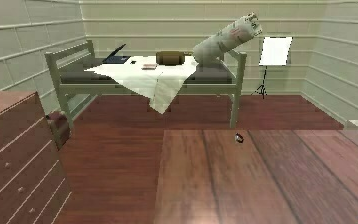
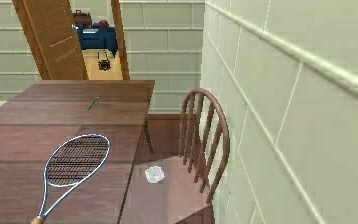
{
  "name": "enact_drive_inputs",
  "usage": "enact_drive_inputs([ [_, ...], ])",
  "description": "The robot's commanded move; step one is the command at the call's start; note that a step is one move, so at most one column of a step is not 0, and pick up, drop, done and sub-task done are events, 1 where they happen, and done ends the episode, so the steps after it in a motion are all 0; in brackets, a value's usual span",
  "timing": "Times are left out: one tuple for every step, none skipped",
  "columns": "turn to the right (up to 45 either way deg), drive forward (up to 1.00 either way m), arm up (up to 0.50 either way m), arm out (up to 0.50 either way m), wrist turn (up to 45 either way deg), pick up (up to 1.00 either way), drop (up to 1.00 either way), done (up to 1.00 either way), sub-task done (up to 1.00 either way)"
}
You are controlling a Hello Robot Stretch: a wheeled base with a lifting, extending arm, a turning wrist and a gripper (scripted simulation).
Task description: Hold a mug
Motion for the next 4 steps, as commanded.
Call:
enact_drive_inputs([
  [0.0,0.0,0.5,0.0,0.0,0.0,0.0,0.0,0.0],
  [0.0,0.0,0.1,0.0,0.0,0.0,0.0,0.0,0.0],
  [0.0,0.0,0.0,0.5,0.0,0.0,0.0,0.0,0.0],
  [0.0,0.0,0.0,0.0,45.0,0.0,0.0,0.0,0.0],
])
